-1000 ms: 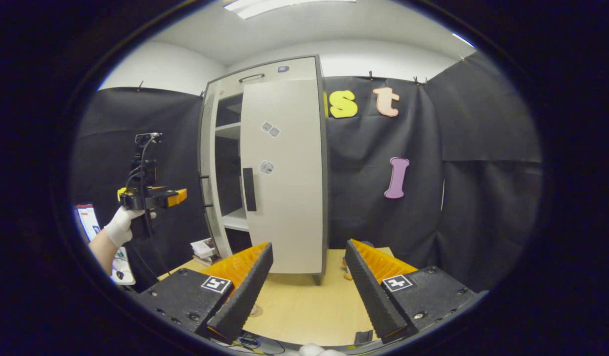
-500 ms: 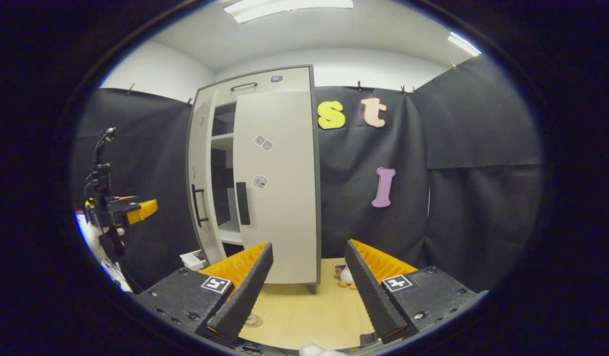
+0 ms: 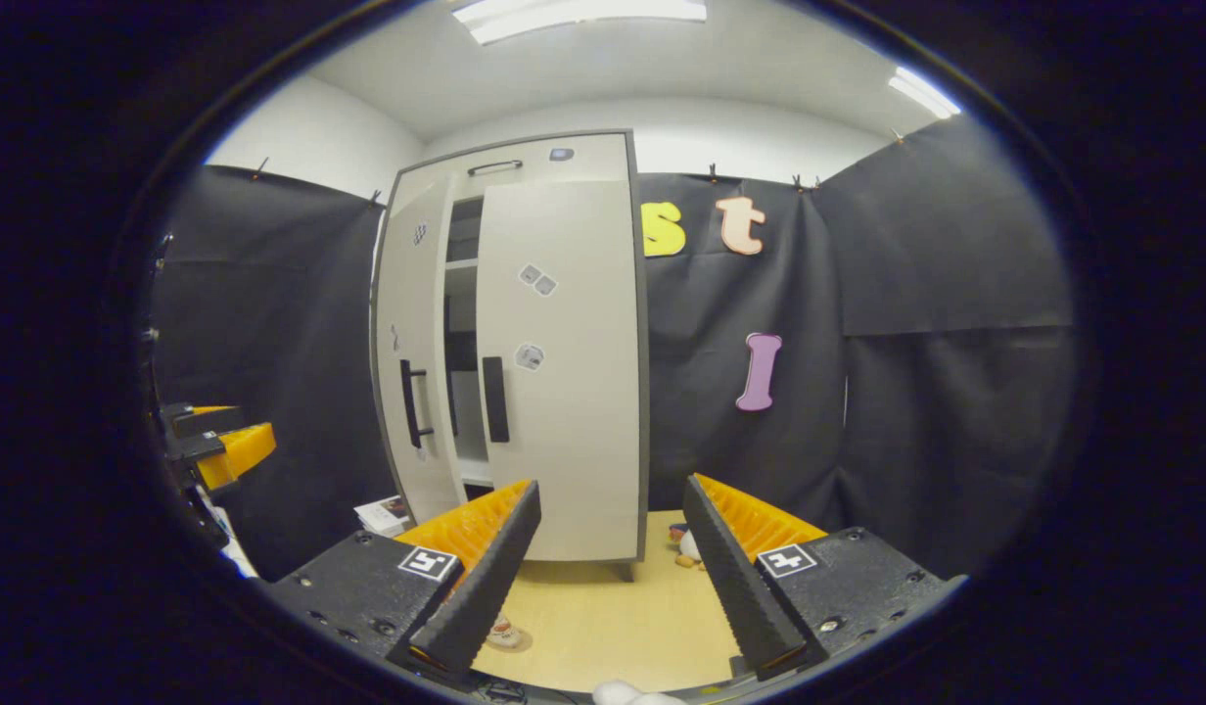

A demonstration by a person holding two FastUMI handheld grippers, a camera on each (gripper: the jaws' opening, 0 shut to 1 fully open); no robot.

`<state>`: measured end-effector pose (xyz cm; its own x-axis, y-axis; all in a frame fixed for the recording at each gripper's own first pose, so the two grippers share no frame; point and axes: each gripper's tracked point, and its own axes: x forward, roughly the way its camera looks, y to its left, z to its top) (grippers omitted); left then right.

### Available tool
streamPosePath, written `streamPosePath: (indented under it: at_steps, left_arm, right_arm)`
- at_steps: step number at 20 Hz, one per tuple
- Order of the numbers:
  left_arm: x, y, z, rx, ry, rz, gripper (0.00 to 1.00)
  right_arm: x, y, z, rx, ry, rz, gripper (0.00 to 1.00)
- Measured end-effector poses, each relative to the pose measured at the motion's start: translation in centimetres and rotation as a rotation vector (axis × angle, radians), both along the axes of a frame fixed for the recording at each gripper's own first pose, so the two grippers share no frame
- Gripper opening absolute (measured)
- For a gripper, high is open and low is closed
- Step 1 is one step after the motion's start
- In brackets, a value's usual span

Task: Grasp the bottle in the cabinet with the left hand and place it on the coaster, then close the right door with the right hand and the left door with the left hand.

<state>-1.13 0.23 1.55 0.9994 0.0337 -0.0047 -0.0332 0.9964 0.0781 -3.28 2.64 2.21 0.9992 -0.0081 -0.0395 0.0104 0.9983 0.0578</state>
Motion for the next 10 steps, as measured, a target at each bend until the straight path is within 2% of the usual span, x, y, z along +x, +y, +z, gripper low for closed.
streamPosePath:
  at_steps: [4,10]
  left_arm:
    - [-0.4,-0.5,-0.7,-0.017,0.005,-0.034,0.96]
    - [-0.5,0.4,-0.9,-0.031,0.009,-0.038,0.96]
  right_arm:
    - [-0.3,1.1,-0.4,-0.005,-0.001,0.000,0.94]
    - [-1.0,1.7,-0.5,-0.009,0.002,-0.007,0.96]
